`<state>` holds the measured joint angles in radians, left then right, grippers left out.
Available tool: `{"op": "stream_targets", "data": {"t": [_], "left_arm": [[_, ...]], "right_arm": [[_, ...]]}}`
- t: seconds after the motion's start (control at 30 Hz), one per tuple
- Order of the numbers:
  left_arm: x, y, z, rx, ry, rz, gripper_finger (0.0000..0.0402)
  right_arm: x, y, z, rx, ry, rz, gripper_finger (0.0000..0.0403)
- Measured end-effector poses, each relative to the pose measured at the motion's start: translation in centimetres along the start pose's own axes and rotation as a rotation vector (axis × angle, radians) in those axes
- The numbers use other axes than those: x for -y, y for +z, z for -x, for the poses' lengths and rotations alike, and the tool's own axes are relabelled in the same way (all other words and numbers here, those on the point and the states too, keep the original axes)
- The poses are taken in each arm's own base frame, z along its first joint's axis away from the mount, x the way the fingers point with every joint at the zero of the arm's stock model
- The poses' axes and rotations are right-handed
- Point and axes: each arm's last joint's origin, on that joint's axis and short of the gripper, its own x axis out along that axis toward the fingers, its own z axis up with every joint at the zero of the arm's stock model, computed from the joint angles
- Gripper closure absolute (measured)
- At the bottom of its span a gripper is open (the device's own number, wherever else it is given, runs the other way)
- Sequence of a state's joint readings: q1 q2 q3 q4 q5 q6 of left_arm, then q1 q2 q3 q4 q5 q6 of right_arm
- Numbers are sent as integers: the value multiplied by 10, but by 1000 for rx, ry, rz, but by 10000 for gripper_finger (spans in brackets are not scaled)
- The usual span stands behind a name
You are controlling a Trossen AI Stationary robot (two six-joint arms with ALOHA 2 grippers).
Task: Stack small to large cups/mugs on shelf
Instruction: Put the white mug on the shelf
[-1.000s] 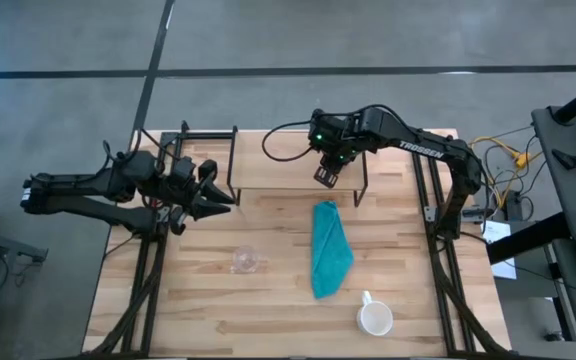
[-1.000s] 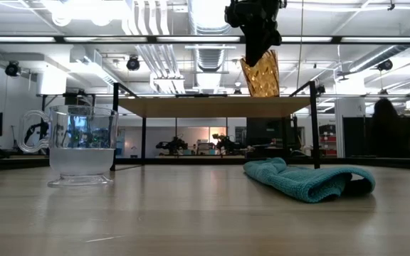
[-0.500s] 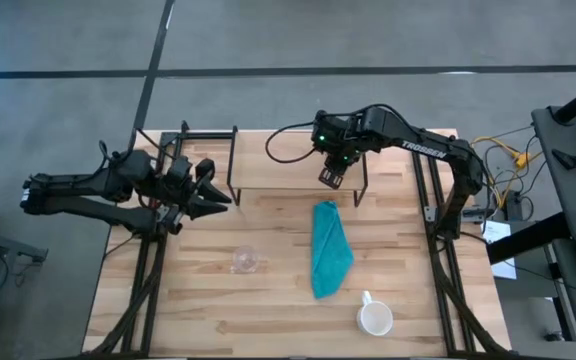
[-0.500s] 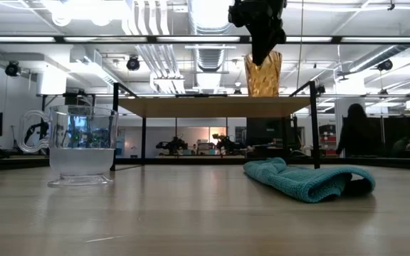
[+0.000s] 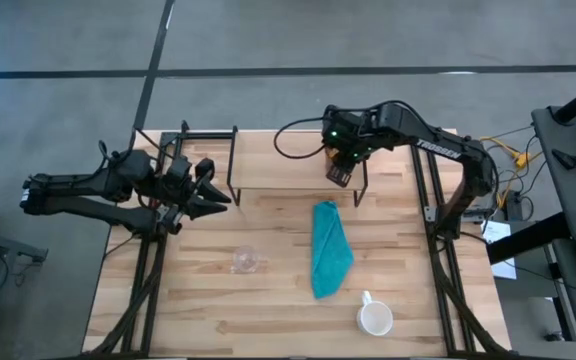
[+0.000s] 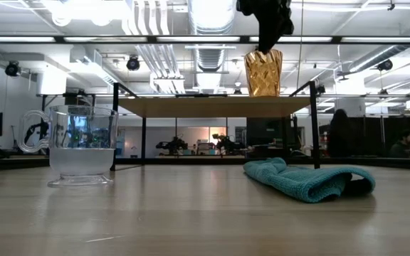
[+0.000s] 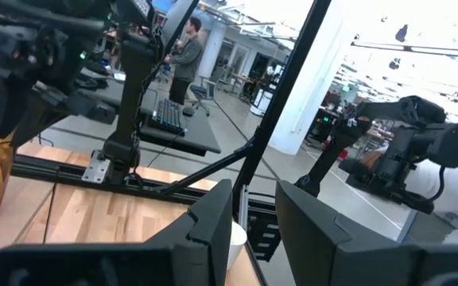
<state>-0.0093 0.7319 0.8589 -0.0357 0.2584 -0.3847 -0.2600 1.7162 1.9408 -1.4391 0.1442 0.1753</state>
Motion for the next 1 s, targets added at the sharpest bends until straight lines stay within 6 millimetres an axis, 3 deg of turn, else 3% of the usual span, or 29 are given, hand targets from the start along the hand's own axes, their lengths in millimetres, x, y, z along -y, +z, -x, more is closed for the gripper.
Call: {"op": "stream_targets", "data": {"t": [0.23, 0.5, 0.87, 1.0], "left_arm": [[0, 0, 0, 0, 1, 0, 316], [0, 0, 0, -4, 2, 1, 316], [-2, -1, -4, -5, 3, 5, 316], [-3, 0, -8, 8, -3, 97, 316]], "right_arm": [[1, -9, 19, 27, 130, -28, 322], [-7, -30, 57, 35, 470, -96, 324], [-51, -70, 101, 21, 676, 45, 328], [-70, -85, 111, 7, 720, 144, 330]]}}
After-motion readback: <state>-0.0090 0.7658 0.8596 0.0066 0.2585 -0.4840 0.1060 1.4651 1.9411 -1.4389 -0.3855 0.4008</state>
